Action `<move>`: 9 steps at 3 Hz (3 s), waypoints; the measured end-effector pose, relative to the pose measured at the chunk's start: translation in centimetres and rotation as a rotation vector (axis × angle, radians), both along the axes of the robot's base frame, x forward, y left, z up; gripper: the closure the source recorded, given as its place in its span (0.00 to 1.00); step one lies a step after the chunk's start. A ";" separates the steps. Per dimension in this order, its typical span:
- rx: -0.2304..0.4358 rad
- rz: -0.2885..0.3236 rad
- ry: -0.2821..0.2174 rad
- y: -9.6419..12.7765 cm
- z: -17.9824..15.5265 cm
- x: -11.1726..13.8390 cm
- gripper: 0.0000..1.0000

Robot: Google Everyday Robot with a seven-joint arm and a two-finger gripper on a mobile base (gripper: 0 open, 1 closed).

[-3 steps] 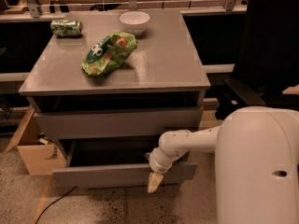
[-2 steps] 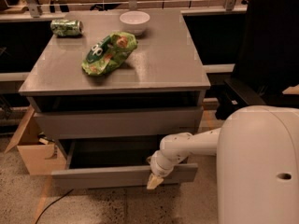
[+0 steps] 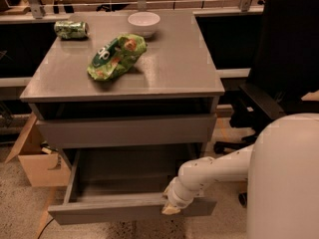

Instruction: Open middle drawer

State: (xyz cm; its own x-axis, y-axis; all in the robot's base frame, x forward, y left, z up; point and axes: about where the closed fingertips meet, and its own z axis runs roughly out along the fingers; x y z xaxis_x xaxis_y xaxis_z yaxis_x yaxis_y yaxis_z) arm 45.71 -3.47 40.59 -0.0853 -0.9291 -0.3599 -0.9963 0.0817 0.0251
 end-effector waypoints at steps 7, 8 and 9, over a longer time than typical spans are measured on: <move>0.018 -0.093 0.008 -2.4 2.2 -3.8 0.00; 0.032 -0.152 -0.068 -4.8 5.8 -4.8 0.00; 0.046 -0.209 -0.164 -7.5 10.6 -6.0 0.00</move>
Offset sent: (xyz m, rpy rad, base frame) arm -0.0814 -0.0279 0.0020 0.0039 0.1524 -0.1256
